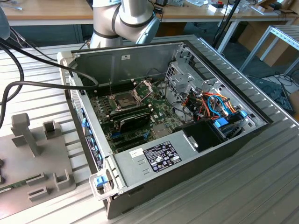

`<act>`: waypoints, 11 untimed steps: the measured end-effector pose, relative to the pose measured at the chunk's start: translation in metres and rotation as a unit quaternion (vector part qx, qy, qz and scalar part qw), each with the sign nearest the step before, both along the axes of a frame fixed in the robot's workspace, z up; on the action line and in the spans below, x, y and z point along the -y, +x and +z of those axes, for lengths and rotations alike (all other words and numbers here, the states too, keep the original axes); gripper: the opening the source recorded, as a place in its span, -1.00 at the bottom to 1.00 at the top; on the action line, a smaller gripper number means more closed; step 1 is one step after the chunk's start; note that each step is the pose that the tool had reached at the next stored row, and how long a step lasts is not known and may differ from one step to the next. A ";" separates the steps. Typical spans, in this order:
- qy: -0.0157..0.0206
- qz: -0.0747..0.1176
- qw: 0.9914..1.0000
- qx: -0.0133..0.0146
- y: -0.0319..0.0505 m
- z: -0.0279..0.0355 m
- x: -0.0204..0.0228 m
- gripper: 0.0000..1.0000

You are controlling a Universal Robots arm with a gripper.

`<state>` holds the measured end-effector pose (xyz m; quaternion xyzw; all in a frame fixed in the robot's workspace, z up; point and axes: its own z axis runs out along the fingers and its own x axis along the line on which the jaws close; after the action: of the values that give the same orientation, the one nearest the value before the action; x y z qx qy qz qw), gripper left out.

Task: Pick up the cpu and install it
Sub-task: 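Pick up the cpu and move it towards the insertion slot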

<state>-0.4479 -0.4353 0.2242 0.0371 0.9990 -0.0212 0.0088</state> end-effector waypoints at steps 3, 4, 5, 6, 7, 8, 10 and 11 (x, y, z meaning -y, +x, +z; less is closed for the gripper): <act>0.000 0.000 1.000 0.000 0.0000 0.0000 0.0000 -0.04; 0.000 0.000 1.000 0.000 0.0000 0.0000 0.0000 -0.04; 0.000 0.000 1.000 0.000 0.0000 0.0000 0.0000 -0.04; 0.000 0.000 1.000 0.000 0.0000 0.0000 0.0000 -0.04; 0.000 0.000 1.000 0.000 0.0000 0.0000 0.0000 -0.01; 0.000 0.000 1.000 0.000 0.0000 0.0000 0.0000 0.11; 0.000 0.000 1.000 0.000 0.0000 0.0000 0.0000 0.34; 0.000 0.000 1.000 0.000 0.0000 0.0000 0.0000 0.34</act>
<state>-0.4479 -0.4353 0.2241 0.0371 0.9990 -0.0213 0.0088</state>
